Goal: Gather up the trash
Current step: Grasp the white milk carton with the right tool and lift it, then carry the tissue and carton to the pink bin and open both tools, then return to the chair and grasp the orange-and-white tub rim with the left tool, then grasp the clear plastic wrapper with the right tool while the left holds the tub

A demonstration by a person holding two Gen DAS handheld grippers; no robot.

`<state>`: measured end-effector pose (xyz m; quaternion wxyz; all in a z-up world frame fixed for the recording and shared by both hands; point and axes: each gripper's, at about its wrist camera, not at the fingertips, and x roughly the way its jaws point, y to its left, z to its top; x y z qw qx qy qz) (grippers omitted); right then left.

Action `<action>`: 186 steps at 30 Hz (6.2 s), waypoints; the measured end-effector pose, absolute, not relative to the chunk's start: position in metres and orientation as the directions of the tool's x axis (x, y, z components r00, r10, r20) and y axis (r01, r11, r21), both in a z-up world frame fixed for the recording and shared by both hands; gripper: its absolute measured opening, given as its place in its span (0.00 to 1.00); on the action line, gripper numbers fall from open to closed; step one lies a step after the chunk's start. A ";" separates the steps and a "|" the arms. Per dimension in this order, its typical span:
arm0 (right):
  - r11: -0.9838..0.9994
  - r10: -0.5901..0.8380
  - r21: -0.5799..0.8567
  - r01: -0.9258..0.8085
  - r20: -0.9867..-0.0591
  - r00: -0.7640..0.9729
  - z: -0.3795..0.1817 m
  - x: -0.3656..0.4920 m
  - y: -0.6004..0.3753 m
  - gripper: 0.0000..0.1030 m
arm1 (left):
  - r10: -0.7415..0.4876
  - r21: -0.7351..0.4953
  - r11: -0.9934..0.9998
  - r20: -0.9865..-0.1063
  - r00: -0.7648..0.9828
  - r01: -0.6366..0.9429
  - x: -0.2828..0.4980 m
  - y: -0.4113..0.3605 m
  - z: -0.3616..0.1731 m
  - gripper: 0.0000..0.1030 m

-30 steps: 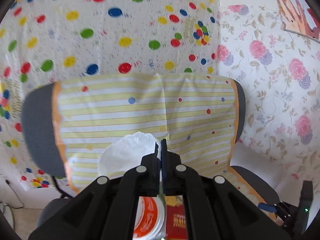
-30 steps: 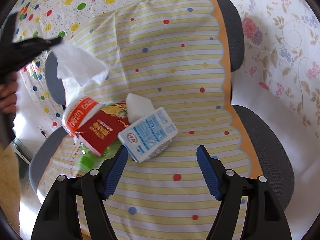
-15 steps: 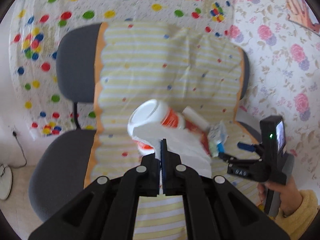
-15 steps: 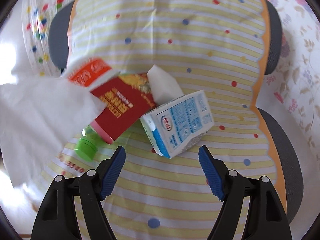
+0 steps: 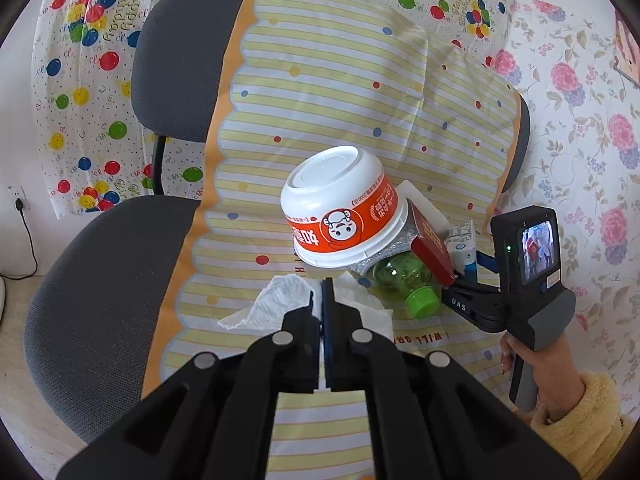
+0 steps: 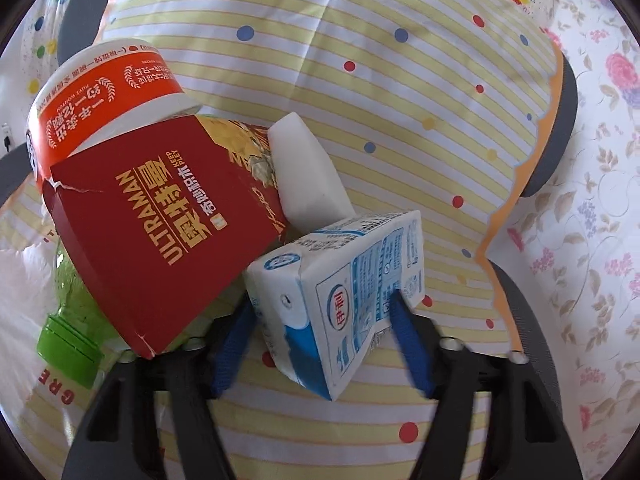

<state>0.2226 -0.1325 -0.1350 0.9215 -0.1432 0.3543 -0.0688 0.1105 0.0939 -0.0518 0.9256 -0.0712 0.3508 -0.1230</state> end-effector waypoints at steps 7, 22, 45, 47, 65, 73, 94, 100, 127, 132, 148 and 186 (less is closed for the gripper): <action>0.984 -0.144 -0.168 0.052 -0.601 0.787 -0.104 0.168 -0.161 0.45 | -0.279 -0.182 0.960 -0.619 0.734 0.212 0.089 0.080 -0.046 0.00; 0.964 0.149 0.266 -0.014 -0.495 0.856 -0.065 -0.001 -0.257 0.43 | -0.598 -0.211 0.785 -0.506 0.621 0.583 0.012 -0.019 0.000 0.00; 0.838 -0.241 0.287 0.464 -0.567 0.787 -0.113 -0.186 -0.420 0.44 | -0.751 -0.186 0.304 -0.650 0.115 0.935 -0.093 -0.305 -0.100 0.00; 0.825 -0.244 0.298 0.481 -0.580 0.778 -0.121 -0.192 -0.427 0.44 | -0.736 -0.195 0.295 -0.671 0.093 0.935 -0.095 -0.318 -0.113 0.00; 0.780 -0.243 0.328 0.532 -0.626 0.741 -0.154 -0.207 -0.450 0.44 | -0.648 -0.187 0.336 -0.757 0.082 0.923 -0.088 -0.358 -0.155 0.41; 0.787 -0.220 0.319 0.528 -0.655 0.723 -0.166 -0.186 -0.440 0.63 | -0.659 -0.160 0.518 -0.700 0.274 0.840 -0.052 -0.292 -0.124 0.41; 0.900 -0.125 0.270 0.342 -0.593 0.795 -0.113 -0.132 -0.358 0.65 | -0.558 -0.095 0.718 -0.670 0.489 0.690 -0.029 -0.168 -0.109 0.41; 0.940 -0.058 0.238 0.244 -0.595 0.801 -0.099 -0.088 -0.327 0.65 | -0.490 -0.086 0.784 -0.692 0.529 0.614 -0.011 -0.122 -0.102 0.45; 0.985 0.159 0.156 -0.079 -0.606 0.779 -0.081 0.079 -0.194 0.65 | -0.055 0.163 0.963 -0.666 0.744 0.216 0.164 0.030 -0.109 0.54; 0.984 0.157 0.160 -0.073 -0.612 0.775 -0.085 0.088 -0.199 0.65 | -0.032 0.188 0.956 -0.695 0.719 0.224 0.188 0.018 -0.121 0.54; 0.984 0.154 0.169 -0.061 -0.621 0.768 -0.090 0.087 -0.207 0.65 | 0.067 0.224 0.972 -0.569 0.820 0.076 0.216 0.023 -0.087 0.10; 0.956 0.155 -0.108 -0.271 -0.598 0.786 -0.064 0.218 -0.075 0.44 | -0.192 -0.254 0.967 -0.747 0.636 -0.008 0.224 0.155 -0.107 0.11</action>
